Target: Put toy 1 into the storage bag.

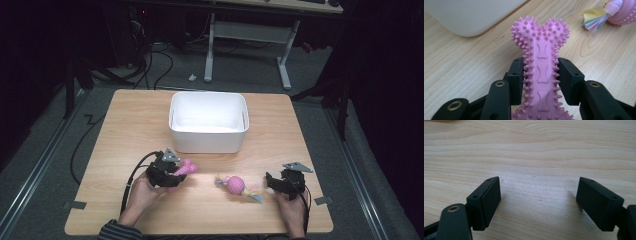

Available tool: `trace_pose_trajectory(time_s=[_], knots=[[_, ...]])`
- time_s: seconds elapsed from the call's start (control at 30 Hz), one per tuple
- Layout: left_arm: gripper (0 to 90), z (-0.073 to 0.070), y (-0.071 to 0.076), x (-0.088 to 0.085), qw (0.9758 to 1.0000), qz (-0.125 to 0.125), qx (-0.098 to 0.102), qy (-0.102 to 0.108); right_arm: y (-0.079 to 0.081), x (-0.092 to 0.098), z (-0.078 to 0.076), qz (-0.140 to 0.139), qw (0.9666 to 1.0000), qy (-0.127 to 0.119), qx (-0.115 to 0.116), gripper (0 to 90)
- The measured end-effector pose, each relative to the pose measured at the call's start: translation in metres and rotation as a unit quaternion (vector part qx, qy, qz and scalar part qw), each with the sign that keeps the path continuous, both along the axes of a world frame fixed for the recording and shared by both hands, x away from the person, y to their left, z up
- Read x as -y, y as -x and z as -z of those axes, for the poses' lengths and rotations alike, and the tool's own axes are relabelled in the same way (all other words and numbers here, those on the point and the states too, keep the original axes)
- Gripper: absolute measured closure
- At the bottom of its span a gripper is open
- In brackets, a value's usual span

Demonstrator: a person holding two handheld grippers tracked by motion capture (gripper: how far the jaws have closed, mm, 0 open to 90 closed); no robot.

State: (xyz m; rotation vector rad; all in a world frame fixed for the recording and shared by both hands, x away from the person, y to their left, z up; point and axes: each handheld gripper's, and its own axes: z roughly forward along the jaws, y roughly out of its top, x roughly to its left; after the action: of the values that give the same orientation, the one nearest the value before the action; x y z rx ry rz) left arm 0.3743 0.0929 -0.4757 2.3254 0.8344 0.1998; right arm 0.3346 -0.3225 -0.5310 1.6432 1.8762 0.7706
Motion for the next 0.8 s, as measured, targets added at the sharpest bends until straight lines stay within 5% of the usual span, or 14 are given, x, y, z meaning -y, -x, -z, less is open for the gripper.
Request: trace_pose_trajectory(time_s=[0.8], knots=[[58.8,-0.059,0.001,-0.012,0.9993,0.019,0.008,0.033,0.0,0.0,0.0,-0.003,1.0,0.001,0.0,19.8]])
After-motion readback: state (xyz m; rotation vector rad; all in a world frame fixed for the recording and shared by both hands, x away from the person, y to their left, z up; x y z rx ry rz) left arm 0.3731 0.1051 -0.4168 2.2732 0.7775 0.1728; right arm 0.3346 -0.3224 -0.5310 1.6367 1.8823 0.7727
